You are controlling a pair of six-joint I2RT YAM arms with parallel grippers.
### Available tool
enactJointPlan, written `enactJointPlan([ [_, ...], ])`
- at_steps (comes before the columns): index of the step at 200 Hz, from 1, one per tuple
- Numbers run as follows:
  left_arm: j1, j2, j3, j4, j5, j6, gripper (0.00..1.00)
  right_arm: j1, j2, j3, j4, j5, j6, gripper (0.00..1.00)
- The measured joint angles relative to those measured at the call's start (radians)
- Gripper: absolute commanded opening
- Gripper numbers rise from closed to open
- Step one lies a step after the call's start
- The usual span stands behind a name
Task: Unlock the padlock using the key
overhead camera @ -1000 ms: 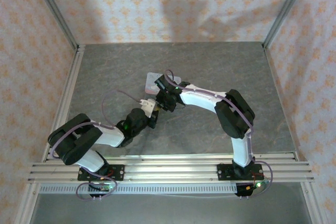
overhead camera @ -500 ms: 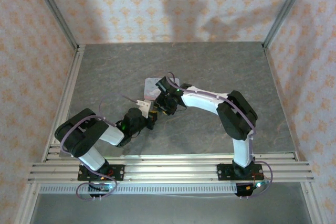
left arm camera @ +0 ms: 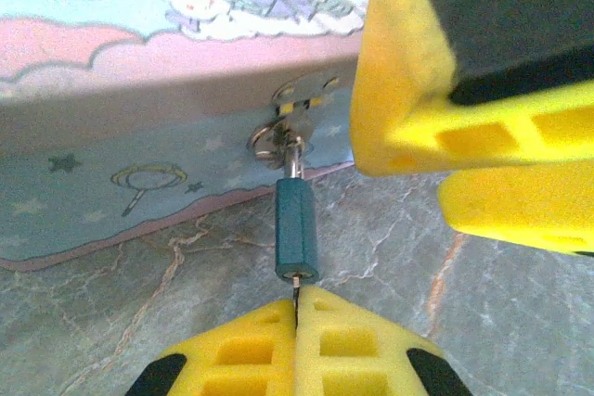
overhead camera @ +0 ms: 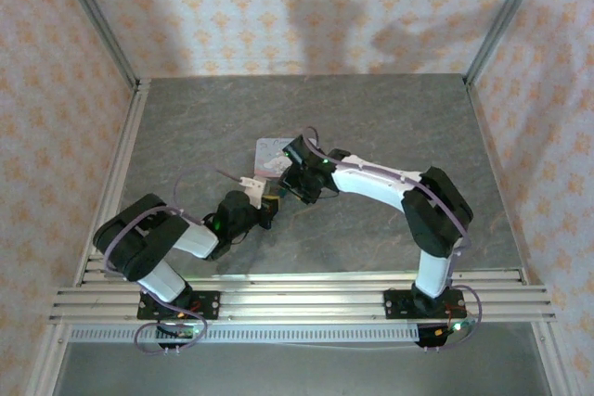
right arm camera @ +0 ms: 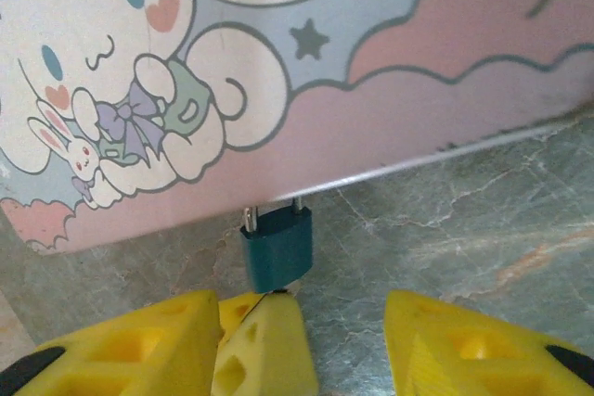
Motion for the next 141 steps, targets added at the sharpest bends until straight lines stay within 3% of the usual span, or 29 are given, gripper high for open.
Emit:
enactJointPlan([
  [53,0.006,-0.145,-0.007,-0.127,0.000,0.012,0.00,0.000,-0.028,-0.033,0.032,0.040,0.008,0.50],
  [141,0.025,0.021,-0.002,-0.072,0.039,-0.027,0.00,0.000,-0.041,-0.099,0.153,0.034,0.068,0.50],
])
